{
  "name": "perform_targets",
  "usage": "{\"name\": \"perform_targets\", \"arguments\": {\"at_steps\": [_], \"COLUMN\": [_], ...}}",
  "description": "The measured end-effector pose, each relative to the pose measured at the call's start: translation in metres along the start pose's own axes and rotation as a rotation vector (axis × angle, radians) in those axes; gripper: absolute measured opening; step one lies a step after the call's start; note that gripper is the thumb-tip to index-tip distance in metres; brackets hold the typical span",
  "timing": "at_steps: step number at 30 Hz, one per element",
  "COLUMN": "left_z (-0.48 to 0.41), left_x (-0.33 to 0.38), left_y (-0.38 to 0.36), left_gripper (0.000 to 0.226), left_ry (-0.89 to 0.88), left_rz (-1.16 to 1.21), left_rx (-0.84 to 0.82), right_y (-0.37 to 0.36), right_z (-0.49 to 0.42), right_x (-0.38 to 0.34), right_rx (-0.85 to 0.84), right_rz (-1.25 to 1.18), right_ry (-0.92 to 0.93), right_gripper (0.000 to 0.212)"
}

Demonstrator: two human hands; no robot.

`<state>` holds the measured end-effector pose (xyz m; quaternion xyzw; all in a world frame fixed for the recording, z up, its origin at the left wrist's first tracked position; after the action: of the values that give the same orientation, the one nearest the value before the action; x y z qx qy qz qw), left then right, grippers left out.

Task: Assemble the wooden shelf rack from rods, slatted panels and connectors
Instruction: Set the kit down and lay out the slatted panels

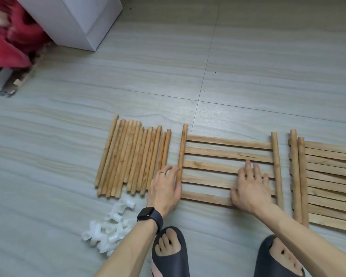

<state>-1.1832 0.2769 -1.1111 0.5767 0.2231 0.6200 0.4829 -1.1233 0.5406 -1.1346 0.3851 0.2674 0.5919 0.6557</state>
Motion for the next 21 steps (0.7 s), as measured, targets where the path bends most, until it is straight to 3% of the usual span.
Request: {"name": "perform_targets", "arguments": {"at_steps": [3,7,10,13,16,19,21], "left_z": [0.021,0.055,0.068,0.071,0.066,0.049,0.030], "left_x": [-0.041,-0.097,-0.123,-0.136,-0.133,-0.114,-0.089], "left_y": [0.029,0.049,0.049,0.054,0.065,0.081,0.086], "left_gripper": [0.049,0.054,0.042,0.024,0.024,0.023,0.020], "left_ry": [0.279,0.590,0.572,0.525,0.491,0.489,0.452], "left_rz": [-0.011,-0.070,-0.110,-0.035,0.023,0.380,0.618], "left_rx": [0.173,0.123,-0.008,0.002,0.026,0.136,0.157], "right_y": [0.011,0.001,-0.014,-0.022,-0.017,0.001,0.021], "right_z": [0.002,0.015,0.024,0.030,0.032,0.030,0.027], "right_x": [-0.040,-0.089,-0.102,-0.097,-0.090,-0.092,-0.094], "right_rx": [0.122,0.045,-0.089,-0.127,-0.156,-0.162,-0.104], "right_rz": [-0.044,0.024,0.093,0.124,0.091,-0.065,-0.355], "right_ry": [0.190,0.405,0.444,0.465,0.470,0.457,0.405], "right_gripper": [0.071,0.072,0.075,0.078,0.078,0.071,0.064]}}
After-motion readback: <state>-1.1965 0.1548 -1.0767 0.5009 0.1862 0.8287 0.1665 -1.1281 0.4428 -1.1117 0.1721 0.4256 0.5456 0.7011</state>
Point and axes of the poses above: each hand's wrist, its own z-axis away from the middle knuckle, its own y-axis out of the back of the hand, x = y × z, the point moved 4 cm from there along -z, towards the middle knuckle, and after that the axes turned 7 degrees about z, right-handed, at the moved point
